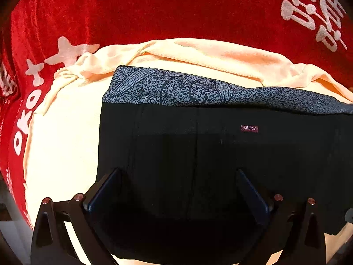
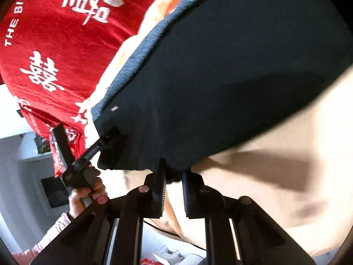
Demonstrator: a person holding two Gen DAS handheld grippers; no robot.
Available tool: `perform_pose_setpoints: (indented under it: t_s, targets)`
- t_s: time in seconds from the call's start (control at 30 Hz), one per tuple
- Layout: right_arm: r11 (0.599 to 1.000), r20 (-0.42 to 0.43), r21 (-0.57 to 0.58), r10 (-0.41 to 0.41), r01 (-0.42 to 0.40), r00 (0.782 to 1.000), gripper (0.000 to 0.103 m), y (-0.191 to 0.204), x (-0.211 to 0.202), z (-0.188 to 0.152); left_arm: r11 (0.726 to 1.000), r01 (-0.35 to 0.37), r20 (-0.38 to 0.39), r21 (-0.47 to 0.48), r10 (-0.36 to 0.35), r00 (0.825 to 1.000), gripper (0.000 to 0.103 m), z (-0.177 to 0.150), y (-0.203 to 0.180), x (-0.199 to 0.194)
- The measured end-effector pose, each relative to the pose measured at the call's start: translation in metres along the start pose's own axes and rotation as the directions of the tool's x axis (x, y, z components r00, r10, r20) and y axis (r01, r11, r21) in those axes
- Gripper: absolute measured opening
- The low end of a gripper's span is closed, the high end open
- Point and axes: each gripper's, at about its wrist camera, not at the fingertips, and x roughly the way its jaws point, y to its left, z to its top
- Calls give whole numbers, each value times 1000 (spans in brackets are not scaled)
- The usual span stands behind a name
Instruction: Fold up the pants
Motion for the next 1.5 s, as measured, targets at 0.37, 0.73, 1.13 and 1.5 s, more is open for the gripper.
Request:
perform_pose_setpoints:
  t_s: [0.37, 0.73, 1.13, 1.5]
  targets:
    - [958, 36, -222, -179, 182, 983, 32, 20, -38, 20, 999, -8, 17, 40, 7, 1000, 103, 11, -11, -23]
    - [849, 261, -327, -341, 415, 903, 19, 47, 0, 155, 999, -47, 59, -25, 48, 997, 103, 75, -25, 23]
    - [960, -18, -240, -154, 146, 988, 36, 37, -25, 50, 989, -145, 19, 15, 144, 989, 103, 27, 40, -11]
    - [998, -21, -6, -67, 67, 998, 26, 0, 3, 5, 998, -33, 5, -60, 33, 999, 103, 31, 52, -7]
